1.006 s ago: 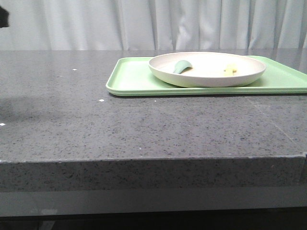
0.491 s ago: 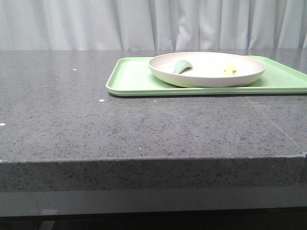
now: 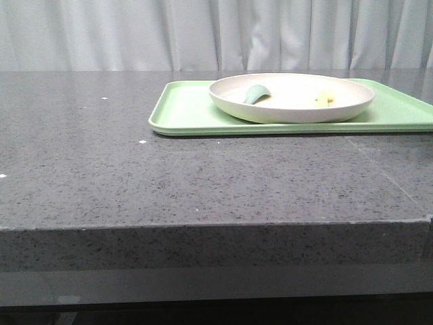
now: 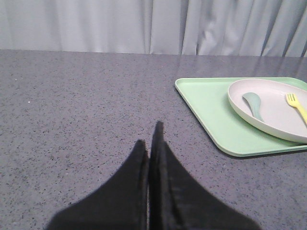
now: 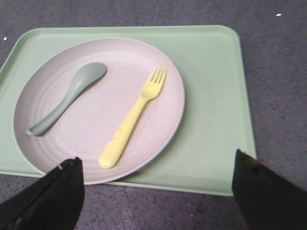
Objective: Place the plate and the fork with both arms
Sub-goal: 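Lower the right gripper onto the yellow fork and grasp it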
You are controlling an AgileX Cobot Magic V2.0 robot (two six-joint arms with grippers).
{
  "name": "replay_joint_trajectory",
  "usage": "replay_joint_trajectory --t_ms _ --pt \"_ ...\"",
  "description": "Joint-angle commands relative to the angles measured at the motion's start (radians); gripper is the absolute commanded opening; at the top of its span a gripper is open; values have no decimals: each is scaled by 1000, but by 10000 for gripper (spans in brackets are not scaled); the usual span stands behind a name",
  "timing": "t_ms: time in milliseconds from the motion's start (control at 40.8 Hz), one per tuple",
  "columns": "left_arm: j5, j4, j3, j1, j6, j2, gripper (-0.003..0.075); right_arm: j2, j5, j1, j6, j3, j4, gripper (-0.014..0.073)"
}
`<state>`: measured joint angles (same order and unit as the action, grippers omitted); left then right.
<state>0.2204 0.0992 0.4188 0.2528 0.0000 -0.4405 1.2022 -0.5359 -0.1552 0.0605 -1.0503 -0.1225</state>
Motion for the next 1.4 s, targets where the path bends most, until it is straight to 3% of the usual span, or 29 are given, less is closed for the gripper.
replay_joint_trajectory --t_ms 0,147,442,712,1006,1374 --pt "-80 0 27 -2 0 -6 -18 114 -51 -22 -5 -162 -25 645" --pt "-80 0 27 -2 0 -6 -18 293 -176 -22 34 -349 -28 643" --pt "-80 0 27 -2 0 -6 -18 506 -244 -62 63 -533 -28 643" --pt "-78 0 27 -2 0 -6 -18 579 -216 -59 110 -540 -27 639" --pt "-78 0 27 -2 0 -6 -18 619 -193 -59 111 -540 -27 475" --pt "-78 0 27 -2 0 -6 -18 637 -189 -59 111 -540 -27 429"
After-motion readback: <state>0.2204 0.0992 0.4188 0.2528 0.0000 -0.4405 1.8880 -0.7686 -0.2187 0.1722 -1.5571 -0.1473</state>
